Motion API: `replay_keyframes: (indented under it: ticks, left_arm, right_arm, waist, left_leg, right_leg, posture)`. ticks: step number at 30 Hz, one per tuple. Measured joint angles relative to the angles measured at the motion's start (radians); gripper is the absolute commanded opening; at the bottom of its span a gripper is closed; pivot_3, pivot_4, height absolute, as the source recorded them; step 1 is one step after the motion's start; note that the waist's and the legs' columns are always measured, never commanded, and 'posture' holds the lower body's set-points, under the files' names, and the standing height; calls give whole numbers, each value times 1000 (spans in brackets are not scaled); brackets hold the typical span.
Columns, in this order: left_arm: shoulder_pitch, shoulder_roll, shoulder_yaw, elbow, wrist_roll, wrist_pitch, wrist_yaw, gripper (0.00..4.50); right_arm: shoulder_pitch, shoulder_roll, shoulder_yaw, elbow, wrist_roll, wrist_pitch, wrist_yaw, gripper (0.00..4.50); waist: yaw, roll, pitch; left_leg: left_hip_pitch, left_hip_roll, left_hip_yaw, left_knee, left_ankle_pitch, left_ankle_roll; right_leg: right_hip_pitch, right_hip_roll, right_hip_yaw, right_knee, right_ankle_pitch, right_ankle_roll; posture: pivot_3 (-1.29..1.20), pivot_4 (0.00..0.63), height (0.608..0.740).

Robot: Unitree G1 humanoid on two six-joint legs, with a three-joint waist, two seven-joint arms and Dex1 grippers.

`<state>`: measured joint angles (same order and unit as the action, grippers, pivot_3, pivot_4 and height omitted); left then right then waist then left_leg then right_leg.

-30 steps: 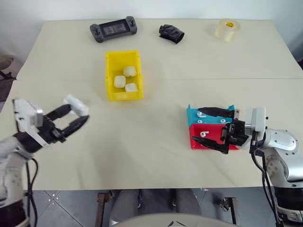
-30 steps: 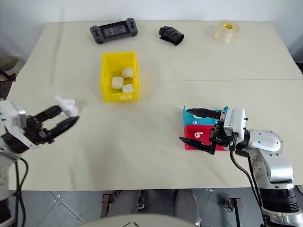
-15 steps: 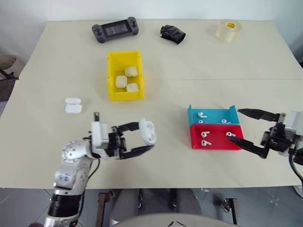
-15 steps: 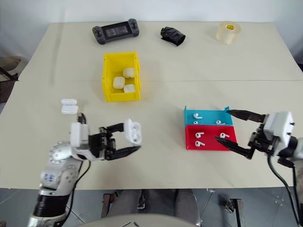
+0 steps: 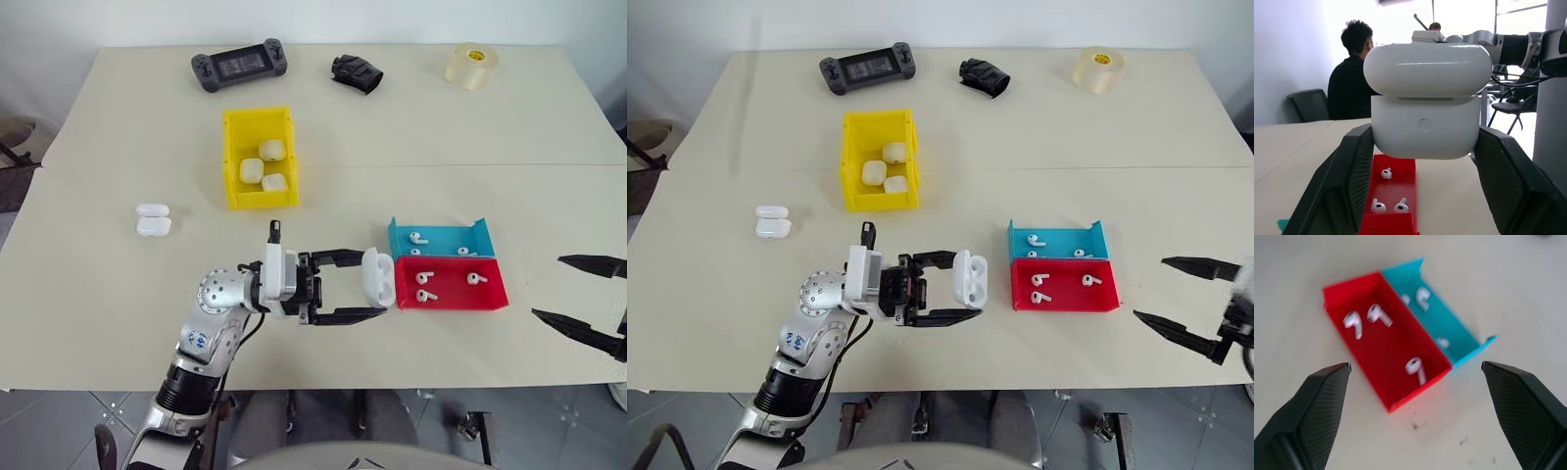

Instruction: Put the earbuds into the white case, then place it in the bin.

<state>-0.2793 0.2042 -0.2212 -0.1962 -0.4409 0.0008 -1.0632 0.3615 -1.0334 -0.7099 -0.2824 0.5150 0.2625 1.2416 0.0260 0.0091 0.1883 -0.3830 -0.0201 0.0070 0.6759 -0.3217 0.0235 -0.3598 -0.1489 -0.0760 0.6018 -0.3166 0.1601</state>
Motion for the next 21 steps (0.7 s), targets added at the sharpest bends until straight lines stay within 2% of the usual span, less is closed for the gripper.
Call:
replay_keyframes:
  ticks: [4,7,10,15,21]
  left_arm:
    - [-2,10,11,18,8,-8,18,2737]
    - [0,17,19,17,7,-13,17,2737]
    - [9,31,26,18,7,-25,13,2737]
    - [12,30,27,18,5,-30,16,2737]
    - [9,32,29,16,3,-31,18,2737]
  right_arm:
    - [-83,-103,127,-141,25,223,-89,4500]
    - [-152,-142,226,-212,28,327,-146,4500]
    - [-245,-233,383,-291,23,485,-221,4500]
    - [-403,-240,600,-375,7,644,-332,4500]
    - [-545,-176,747,-397,-27,732,-422,4500]
  waist:
    - [0,0,0]
    - [6,0,0]
    - [9,0,0]
    - [13,0,0]
    - [10,0,1]
  left_leg:
    - [-1,0,-2,2,0,0]
    - [-4,-1,-6,4,0,0]
    - [-6,-1,-8,5,0,0]
    - [-7,-2,-8,6,-1,0]
    - [-7,-1,-8,6,-1,0]
  right_leg:
    - [0,0,-1,0,0,0]
    - [0,0,-3,-1,0,0]
    - [0,0,-4,-2,0,0]
    - [0,0,-4,-7,0,0]
    - [0,0,-5,-6,0,0]
  posture:
    - [0,150,740]
    - [0,150,740]
    - [0,150,740]
    - [0,150,740]
    - [0,150,740]
